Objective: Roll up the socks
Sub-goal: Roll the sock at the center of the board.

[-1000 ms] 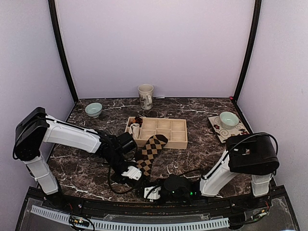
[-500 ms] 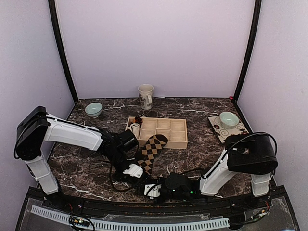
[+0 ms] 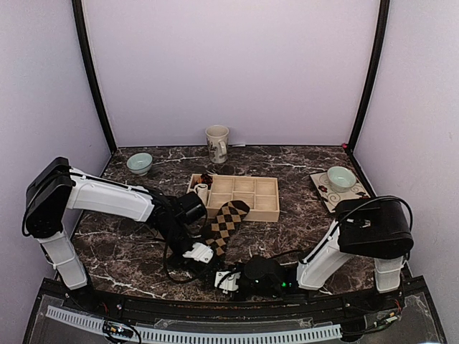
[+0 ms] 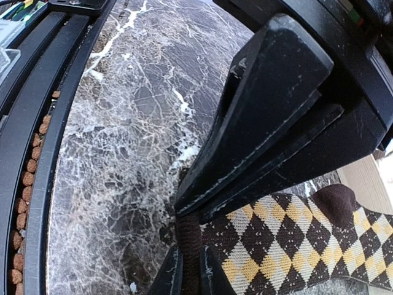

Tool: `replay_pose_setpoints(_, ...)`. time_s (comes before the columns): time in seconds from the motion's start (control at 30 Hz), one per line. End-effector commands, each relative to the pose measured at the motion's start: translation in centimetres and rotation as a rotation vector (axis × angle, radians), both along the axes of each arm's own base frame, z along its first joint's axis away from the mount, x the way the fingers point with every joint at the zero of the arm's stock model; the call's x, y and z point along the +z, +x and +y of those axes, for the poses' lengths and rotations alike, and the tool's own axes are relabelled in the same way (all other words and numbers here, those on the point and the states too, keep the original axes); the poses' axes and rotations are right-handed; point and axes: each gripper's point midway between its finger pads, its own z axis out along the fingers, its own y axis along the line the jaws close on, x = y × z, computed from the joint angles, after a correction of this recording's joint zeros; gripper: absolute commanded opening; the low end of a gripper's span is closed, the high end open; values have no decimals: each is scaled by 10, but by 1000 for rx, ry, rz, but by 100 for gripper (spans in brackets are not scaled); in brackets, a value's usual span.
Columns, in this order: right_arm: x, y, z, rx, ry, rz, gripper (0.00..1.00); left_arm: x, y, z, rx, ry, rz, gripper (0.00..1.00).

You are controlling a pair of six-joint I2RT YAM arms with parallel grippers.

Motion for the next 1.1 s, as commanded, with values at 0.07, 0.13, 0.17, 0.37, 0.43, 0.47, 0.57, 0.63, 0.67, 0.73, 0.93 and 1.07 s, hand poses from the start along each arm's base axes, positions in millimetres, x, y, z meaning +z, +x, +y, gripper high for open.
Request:
replay_pose_setpoints(0.07,-33,6,-19,-57,-118,48,7,5,-7,3,-17,1,34,0)
replay_pose_setpoints(0.13,-34,1,-19,-42,-134,83,0,2,1,1,13,1,-6,1)
replay_pose_setpoints(0.17,-35,-2,-21,-35,-143,108,0,0,7,1,36,4,-37,5)
replay_pose_setpoints(0.37,-41,-17,-40,-69,-135,273,0,13,37,17,212,-31,-117,32)
replay_pose_setpoints(0.43,-46,-22,-43,-70,-148,309,0,13,43,27,264,-55,-164,33)
replay_pose_setpoints(0.47,-48,-24,-44,-66,-154,322,0,16,45,30,286,-73,-183,34)
replay_pose_setpoints(0.57,-52,-28,-42,-52,-174,348,0,21,46,37,323,-99,-220,35)
replay_pose_setpoints(0.63,-55,-31,-40,-46,-189,373,0,24,48,41,354,-125,-258,36)
replay_pose_setpoints(0.67,-58,-32,-39,-39,-199,395,0,26,50,43,363,-146,-284,36)
replay_pose_setpoints(0.73,-63,-33,-40,-52,-209,458,0,31,48,46,361,-191,-325,36)
replay_pose_setpoints(0.93,-80,-29,-47,-130,-264,682,0,28,38,39,299,-185,-371,35)
replay_pose_setpoints(1.07,-90,-28,-53,-179,-312,817,0,23,41,25,275,-160,-409,35)
